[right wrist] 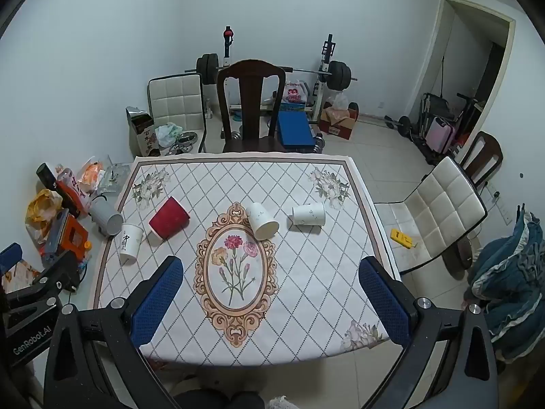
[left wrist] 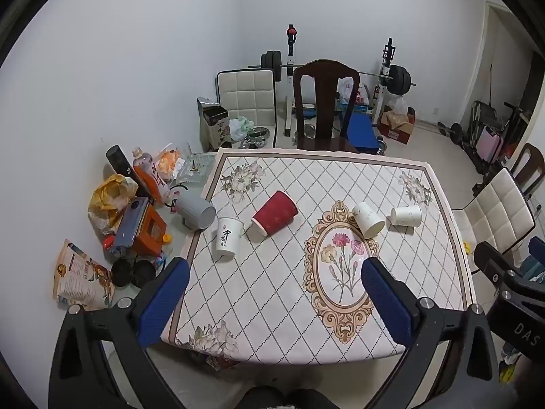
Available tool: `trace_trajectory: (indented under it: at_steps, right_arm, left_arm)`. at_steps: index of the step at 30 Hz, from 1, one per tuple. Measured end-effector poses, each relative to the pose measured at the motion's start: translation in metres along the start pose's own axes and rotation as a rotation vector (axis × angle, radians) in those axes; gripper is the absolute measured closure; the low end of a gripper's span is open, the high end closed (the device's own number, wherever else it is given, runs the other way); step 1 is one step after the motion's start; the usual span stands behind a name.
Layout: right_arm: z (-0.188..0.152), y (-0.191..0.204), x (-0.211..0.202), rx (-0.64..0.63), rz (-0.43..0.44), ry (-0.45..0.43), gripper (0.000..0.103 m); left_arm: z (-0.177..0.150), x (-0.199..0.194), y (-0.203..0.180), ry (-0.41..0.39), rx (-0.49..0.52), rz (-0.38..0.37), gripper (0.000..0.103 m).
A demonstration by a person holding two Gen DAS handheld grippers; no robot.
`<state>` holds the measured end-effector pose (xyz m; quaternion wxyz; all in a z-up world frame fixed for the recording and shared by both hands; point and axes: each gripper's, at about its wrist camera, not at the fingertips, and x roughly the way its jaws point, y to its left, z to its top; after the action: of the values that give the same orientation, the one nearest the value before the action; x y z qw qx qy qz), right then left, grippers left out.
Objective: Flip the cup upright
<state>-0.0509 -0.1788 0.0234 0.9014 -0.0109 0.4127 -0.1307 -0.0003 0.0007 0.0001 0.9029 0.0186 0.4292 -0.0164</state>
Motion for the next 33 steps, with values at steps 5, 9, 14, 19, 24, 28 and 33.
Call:
trace_trajectory:
  at_steps: [5, 9, 14, 19, 24, 28, 33]
  right_arm:
    - [-0.0009, -0.0009, 0.0011, 0.003, -0.007, 0.005, 0.0]
    - [-0.0024, -0.0001, -0.002, 0.003, -0.012, 0.001, 0.0]
    - [-0.0017, -0.0021, 0.0008, 0.005, 0.006, 0.017, 0.0]
    - [-0.0049, -0.0028, -0.0006, 0.004, 0.001, 0.018, 0.0]
    - [-0.004, -0.0028, -0.0008, 0.004, 0.001, 0.017, 0.0]
    - [-0.0062, -0.0033, 0.0009, 0.006, 0.004, 0.018, 0.0]
    - [-0.0067, -0.0053, 0.0008, 0.007, 0.006, 0.018, 0.0]
  left_arm:
    - [0.0003, 0.0004, 0.0, 0.009, 0.005, 0.007, 0.0]
    - [0.0003, 0.0003, 0.0001, 0.008, 0.009, 0.011, 0.0]
    - [0.0001, 0.0002, 0.0005, 0.001, 0.014, 0.019, 0.0]
    - [0.0002, -0.0067, -0.0024, -0.001, 0.019, 0.024, 0.0]
    - [0.0004, -0.006, -0.0021, -0.001, 0.019, 0.024, 0.0]
    - [0.0002, -0.0062, -0.0028, -0.002, 0.02, 0.024, 0.0]
    - [0.0005, -0.0066, -0.0031, -0.002, 0.02, 0.026, 0.0]
